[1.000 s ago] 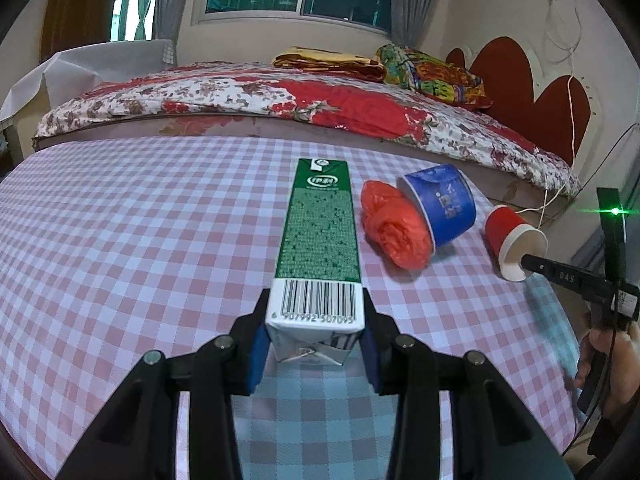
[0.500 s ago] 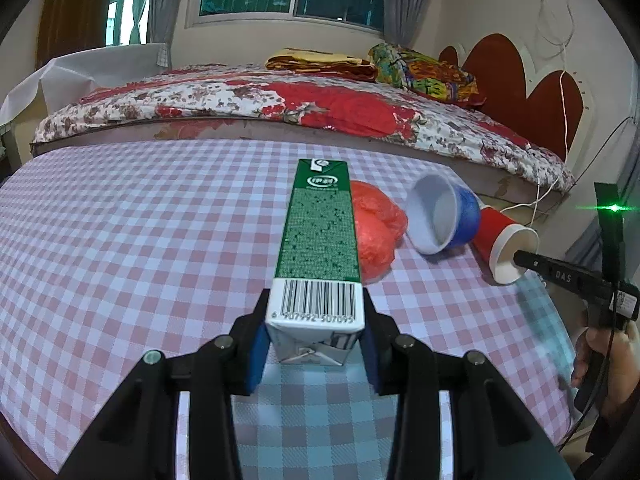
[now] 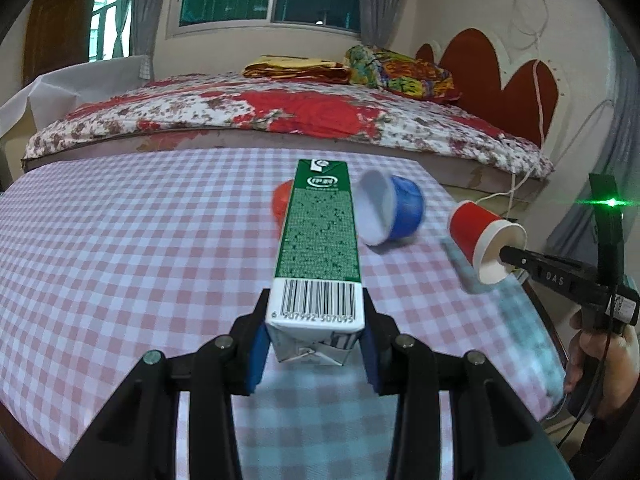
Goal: Collect trash
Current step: 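Lift the milk carton and red paper cup off the table, then carry the milk carton and red cup over the black bucket and release both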
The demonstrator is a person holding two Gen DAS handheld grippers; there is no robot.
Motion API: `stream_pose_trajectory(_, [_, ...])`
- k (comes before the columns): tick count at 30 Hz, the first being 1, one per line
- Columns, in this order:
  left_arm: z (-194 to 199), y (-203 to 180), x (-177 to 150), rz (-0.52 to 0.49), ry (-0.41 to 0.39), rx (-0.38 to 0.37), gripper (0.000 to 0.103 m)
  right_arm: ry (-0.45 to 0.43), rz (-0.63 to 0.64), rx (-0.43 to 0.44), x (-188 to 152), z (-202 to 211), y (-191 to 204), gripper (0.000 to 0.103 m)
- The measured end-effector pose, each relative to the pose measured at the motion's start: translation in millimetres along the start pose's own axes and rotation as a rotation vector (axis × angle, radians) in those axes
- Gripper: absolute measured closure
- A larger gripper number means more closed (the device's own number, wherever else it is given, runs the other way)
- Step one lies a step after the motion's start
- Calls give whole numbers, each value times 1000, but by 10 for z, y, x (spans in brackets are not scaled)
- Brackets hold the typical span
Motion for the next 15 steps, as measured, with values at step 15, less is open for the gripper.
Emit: stream_pose_trajectory(15, [129,-908,-58,-109,0,-110,62,-74,-62,-45,-411,847,-622,100])
Point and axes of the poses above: each gripper's, at about its wrist camera, not at the fingertips, and z roughly against the way its jaws point, y to its left, x to its top, the point moved 7 cm from there along -z, roughly the way its jaws point, and after that the axes turned 3 degrees about y, right-handed, at the moved point
